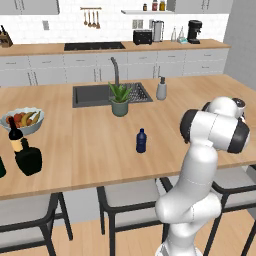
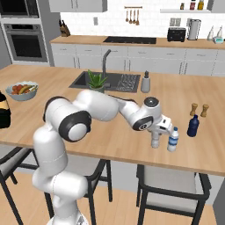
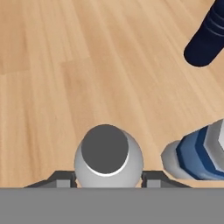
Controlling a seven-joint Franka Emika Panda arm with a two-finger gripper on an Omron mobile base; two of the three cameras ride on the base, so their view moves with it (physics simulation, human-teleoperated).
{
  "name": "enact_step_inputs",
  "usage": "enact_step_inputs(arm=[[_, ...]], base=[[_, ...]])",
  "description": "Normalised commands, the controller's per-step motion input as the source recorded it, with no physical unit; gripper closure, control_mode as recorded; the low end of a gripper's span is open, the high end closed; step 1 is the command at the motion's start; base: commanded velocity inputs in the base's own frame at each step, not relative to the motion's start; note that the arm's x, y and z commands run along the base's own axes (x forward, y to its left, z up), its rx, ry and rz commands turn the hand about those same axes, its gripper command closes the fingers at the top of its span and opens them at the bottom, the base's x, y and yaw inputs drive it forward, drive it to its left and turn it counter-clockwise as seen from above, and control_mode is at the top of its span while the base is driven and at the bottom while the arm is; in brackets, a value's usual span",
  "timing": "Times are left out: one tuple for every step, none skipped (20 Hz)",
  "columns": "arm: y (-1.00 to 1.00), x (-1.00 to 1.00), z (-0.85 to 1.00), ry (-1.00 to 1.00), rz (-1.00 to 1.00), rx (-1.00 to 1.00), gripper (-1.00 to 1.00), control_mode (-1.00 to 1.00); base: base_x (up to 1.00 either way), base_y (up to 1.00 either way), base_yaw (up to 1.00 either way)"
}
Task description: Move the plastic bottles in the middle to the plastics group, and the glass bottles in the middle to the glass group.
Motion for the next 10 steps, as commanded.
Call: enact_step_inputs(arm=[[-0.15, 0.0, -0.35, 0.0, 0.0, 0.0, 1.0, -1.0], [-0.13, 0.0, -0.34, 0.0, 0.0, 0.0, 1.0, -1.0], [-0.13, 0.0, -0.28, 0.0, 0.0, 0.0, 1.0, -1.0], [-0.13, 0.02, -0.24, 0.0, 0.0, 0.0, 1.0, -1.0], [-0.12, 0.04, -0.22, 0.0, 0.0, 0.0, 1.0, -1.0], [-0.08, 0.1, -0.12, 0.0, 0.0, 0.0, 1.0, -1.0], [-0.04, 0.23, 0.0, 0.0, 0.0, 0.0, 1.0, -1.0], [-0.05, 0.21, 0.0, 0.0, 0.0, 0.0, 1.0, -1.0], [-0.03, 0.16, 0.0, 0.0, 0.0, 0.0, 1.0, -1.0], [0.0, 0.04, 0.0, 0.0, 0.0, 0.0, 1.0, -1.0]], base=[[0.0, 0.0, 0.0], [0.0, 0.0, 0.0], [0.0, 0.0, 0.0], [0.0, 0.0, 0.0], [0.0, 0.0, 0.0], [0.0, 0.0, 0.0], [0.0, 0.0, 0.0], [0.0, 0.0, 0.0], [0.0, 0.0, 0.0], [0.0, 0.0, 0.0]])
